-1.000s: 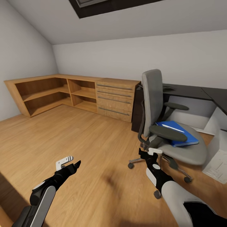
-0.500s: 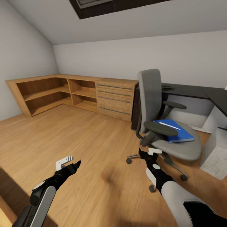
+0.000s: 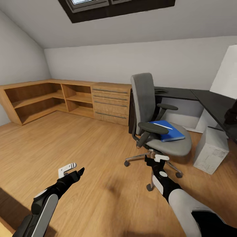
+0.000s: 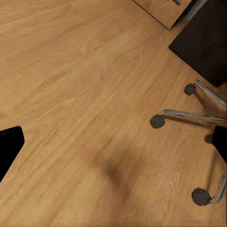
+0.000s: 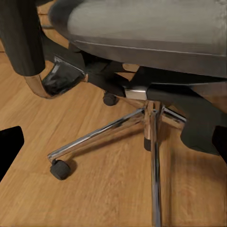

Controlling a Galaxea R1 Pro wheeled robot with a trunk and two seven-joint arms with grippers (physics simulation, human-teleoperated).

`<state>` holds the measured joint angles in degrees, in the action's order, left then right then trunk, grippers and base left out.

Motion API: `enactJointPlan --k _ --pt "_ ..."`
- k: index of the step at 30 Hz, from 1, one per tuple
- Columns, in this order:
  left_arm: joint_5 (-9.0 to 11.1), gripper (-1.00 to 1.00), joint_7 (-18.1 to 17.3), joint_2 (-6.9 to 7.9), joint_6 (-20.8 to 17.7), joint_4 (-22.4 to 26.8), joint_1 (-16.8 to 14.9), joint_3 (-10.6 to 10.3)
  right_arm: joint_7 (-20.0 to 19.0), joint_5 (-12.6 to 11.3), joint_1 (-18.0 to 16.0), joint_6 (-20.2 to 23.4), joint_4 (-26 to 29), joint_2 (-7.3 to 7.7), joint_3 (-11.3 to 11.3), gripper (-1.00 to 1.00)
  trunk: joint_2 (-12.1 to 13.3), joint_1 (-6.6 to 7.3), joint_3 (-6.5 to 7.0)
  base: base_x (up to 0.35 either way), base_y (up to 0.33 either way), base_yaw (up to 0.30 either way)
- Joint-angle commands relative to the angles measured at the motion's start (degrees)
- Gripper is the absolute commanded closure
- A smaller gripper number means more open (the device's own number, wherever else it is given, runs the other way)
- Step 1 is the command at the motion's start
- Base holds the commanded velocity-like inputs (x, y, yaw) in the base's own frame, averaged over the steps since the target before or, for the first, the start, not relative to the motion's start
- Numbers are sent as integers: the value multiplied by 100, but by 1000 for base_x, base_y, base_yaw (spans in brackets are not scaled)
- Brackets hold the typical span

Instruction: In the bedroom, organize the workspace by keeping the computer under the desk, ensuring the monitor is on the desk, placing the keyboard on the desk next to the monitor, placing the mouse on the desk next to the keyboard, moving the folder from the swivel chair onto the desk next to the mouse, stacking the notebook on top of the folder with the pen on top of the notebook, and positioning the swivel chair next to the desk.

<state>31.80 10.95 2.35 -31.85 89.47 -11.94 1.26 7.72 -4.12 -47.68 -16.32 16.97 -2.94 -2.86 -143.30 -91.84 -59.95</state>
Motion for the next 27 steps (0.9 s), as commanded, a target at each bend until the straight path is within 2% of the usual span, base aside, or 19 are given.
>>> enactJointPlan --k 1,18,27 --pt "59 -100 47 2 -23 9 -2 1 -14 -44 -5 -29 -4 -2 -22 -100 -2 1 1 -4 0 -201" --pt "55 -100 51 7 -23 9 -2 10 -7 -86 -5 -21 -6 27 -44 -100 -2 1 98 -1 0 -211" --pt "56 -100 48 5 -23 9 -2 279 -7 -97 -5 -21 -10 30 -48 -100 -2 1 147 0 0 -239"
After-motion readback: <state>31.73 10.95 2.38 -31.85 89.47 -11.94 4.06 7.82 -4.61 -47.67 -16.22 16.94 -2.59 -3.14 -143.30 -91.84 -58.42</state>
